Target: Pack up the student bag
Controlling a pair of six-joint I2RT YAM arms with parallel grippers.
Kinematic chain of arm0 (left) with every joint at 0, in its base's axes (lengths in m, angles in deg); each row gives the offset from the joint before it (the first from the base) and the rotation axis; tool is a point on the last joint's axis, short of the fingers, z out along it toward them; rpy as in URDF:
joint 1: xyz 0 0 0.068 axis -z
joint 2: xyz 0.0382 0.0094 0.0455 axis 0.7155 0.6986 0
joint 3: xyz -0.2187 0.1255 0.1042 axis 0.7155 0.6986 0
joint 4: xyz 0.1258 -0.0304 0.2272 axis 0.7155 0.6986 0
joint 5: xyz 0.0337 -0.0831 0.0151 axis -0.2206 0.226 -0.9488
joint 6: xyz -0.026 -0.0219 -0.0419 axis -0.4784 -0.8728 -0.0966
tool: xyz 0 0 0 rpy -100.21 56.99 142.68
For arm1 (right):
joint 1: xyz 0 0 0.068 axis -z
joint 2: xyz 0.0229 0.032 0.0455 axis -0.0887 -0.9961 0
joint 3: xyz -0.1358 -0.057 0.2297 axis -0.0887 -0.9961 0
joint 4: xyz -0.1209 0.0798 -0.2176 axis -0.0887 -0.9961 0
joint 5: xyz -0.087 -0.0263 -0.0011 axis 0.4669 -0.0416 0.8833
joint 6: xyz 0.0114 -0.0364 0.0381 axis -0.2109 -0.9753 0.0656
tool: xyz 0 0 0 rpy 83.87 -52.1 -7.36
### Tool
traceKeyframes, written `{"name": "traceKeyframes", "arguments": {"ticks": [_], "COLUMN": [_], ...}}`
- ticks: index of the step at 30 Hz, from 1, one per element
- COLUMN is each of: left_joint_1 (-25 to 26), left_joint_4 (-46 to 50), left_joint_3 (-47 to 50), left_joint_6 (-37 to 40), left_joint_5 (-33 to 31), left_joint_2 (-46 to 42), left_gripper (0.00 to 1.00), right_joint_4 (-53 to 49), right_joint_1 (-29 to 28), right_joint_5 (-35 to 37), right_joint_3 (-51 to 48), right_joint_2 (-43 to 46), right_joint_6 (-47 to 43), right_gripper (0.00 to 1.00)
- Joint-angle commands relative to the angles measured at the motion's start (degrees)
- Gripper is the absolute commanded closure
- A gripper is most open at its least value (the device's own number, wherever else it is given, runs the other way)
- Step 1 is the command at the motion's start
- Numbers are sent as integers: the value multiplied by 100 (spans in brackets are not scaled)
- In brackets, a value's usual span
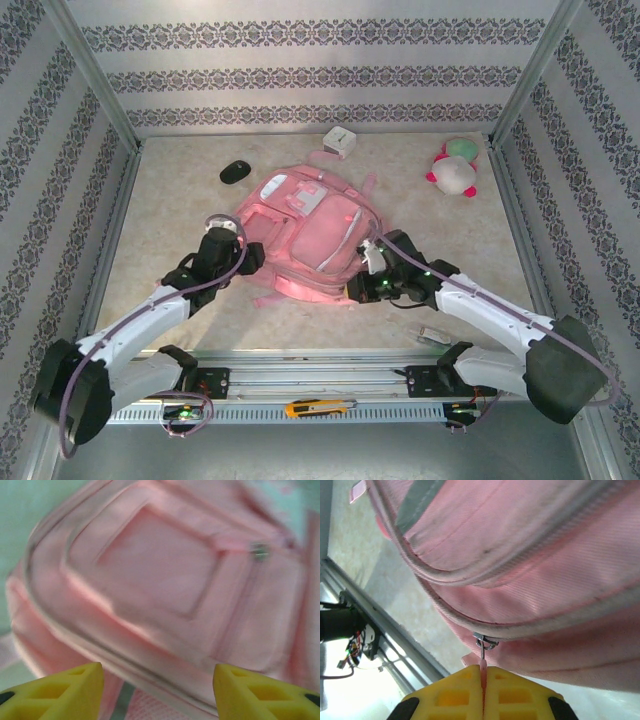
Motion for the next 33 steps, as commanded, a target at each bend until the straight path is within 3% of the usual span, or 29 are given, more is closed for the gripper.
{"name": "traceKeyframes", "arguments": {"ticks": [1, 7, 11, 15, 21, 25, 27, 29, 33], "left_joint_1": [-300, -614, -711, -746, -725, -520, -249, 240, 912], "left_joint_4": [-985, -2325, -2436, -2327, -1938, -1305, -600, 69, -308], "left_joint_3": [127, -352, -1264, -1760, -1223, -717, -632, -625, -476], "left_joint_6": [-1139, -1004, -467, 358, 2685, 5191, 6617, 7841, 8015], "left_joint_5": [279, 1035, 1328, 1575, 1669, 2384, 2940, 2957, 2635], "left_joint_2": [481, 1905, 2820, 2918, 1668, 660, 372, 329, 547], "left_gripper": [42, 41, 37, 33, 28, 29, 28, 27, 25], "right_joint_4": [485, 1278, 1730, 1850, 1973, 1970, 1966, 1963, 1958], "right_joint_1": [-450, -950, -1064, -953, -742, -626, -598, -563, -469], "right_joint_5": [-68, 114, 27, -63, -331, -475, -519, -546, -554], "right_joint_3": [-146, -140, -9, 35, 27, 1, -8, -26, -69], "right_joint_2": [43, -319, -692, -824, -842, -864, -850, -834, -807], "right_joint_6": [517, 901, 990, 992, 1095, 1106, 1104, 1101, 1130], "right_gripper": [100, 100, 100, 100, 100, 100, 100, 100, 100]}}
